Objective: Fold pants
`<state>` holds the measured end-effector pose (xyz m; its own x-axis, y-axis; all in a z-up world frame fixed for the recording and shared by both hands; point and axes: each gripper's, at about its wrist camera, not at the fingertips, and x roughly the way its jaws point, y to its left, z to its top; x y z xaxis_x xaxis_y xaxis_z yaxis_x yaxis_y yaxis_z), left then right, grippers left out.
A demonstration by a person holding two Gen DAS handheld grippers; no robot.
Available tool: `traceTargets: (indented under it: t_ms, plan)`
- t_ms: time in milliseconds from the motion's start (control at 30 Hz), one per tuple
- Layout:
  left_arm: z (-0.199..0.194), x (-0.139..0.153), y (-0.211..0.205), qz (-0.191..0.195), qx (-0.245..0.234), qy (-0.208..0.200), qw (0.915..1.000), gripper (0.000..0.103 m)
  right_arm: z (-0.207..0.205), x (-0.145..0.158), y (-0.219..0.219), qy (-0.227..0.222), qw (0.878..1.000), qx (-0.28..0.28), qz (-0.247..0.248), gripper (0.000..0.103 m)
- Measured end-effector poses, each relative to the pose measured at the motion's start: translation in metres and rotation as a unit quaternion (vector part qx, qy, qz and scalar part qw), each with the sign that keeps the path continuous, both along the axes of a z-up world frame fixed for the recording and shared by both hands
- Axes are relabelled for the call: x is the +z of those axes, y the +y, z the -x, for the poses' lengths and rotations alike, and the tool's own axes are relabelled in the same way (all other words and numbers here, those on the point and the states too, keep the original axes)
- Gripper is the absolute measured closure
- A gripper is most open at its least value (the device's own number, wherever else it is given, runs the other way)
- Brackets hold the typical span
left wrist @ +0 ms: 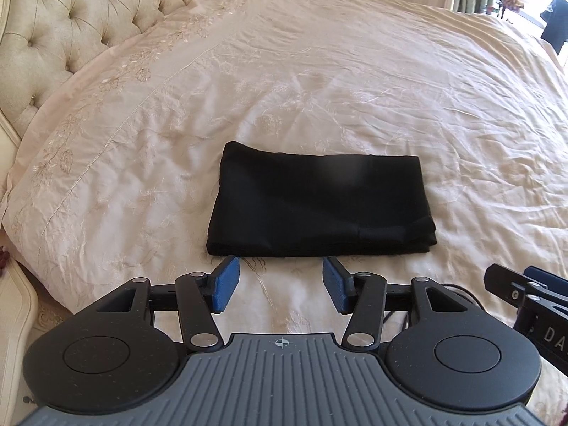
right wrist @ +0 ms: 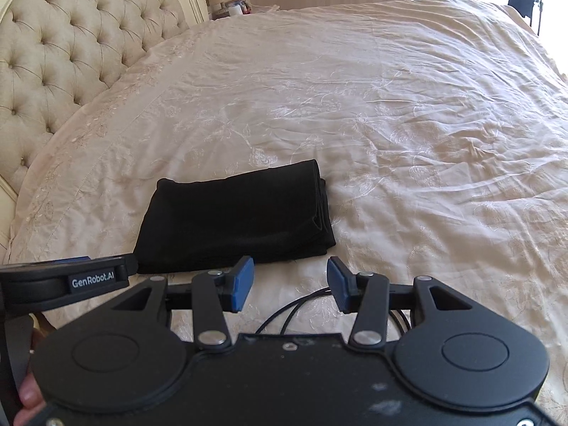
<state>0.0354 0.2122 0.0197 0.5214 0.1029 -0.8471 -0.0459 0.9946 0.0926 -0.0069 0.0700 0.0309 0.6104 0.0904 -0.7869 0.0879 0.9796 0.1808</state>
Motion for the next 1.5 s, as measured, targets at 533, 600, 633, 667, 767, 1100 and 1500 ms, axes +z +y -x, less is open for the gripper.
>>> traceTargets:
  t_ms: [533, 600, 633, 667, 767, 1100, 1500]
  plan:
    - [0.023, 0.008, -0.002, -0.007, 0.001, -0.014, 0.9999, 0.052, 0.024, 0.016, 0.006, -0.038, 0.999, 0.013, -0.003, 0.054]
    - [0.024, 0.009, -0.003, -0.009, 0.0, -0.017, 0.9998, 0.052, 0.025, 0.016, 0.007, -0.039, 0.999, 0.014, -0.004, 0.054]
    - [0.025, 0.009, -0.003, -0.011, -0.001, -0.018, 0.9998, 0.052, 0.026, 0.016, 0.007, -0.039, 0.999, 0.013, -0.006, 0.054]
    - [0.026, 0.01, -0.003, -0.012, -0.001, -0.018, 0.9998, 0.052, 0.027, 0.015, 0.006, -0.039, 0.999, 0.012, -0.008, 0.054]
    - [0.027, 0.009, -0.002, -0.015, -0.001, -0.018, 0.9997, 0.052, 0.028, 0.014, 0.006, -0.038, 0.999, 0.01, -0.012, 0.054]
    - [0.031, 0.006, 0.001, -0.018, 0.001, -0.01, 0.9998, 0.052, 0.032, 0.011, 0.006, -0.034, 0.999, 0.005, -0.02, 0.054]
    - [0.034, 0.006, 0.001, -0.017, -0.001, -0.008, 0.9998, 0.052, 0.032, 0.011, 0.006, -0.034, 0.999, 0.005, -0.024, 0.054]
